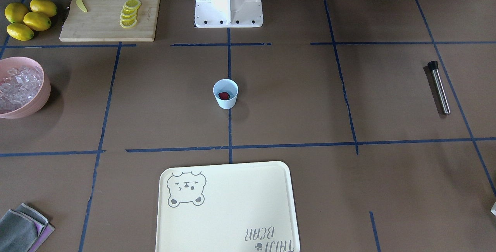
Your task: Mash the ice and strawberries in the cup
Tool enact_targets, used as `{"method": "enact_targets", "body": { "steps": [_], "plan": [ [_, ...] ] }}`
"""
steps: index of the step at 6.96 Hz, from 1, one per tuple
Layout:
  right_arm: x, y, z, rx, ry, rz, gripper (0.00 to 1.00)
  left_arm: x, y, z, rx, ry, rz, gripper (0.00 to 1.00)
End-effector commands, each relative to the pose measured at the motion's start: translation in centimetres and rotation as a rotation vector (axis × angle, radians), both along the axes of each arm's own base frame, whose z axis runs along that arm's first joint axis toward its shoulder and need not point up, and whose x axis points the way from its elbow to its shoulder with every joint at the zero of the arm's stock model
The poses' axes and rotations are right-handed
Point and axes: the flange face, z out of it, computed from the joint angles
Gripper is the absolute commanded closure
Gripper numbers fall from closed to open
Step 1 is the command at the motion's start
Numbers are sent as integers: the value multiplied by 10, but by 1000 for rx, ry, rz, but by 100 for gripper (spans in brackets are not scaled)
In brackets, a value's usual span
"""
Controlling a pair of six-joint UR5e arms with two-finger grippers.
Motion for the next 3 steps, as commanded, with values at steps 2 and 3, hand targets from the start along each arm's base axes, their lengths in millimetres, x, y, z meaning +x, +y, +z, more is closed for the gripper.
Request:
{"method": "enact_targets", "body": {
  "steps": [2,3],
  "plan": [
    [3,-11,-10,-20,3,-3,0,1,-10,-7,14,-9,1,0],
    [1,-14,4,-35,2,-17,0,-2,-9,-17,36,-22,-1,0]
  ]
}}
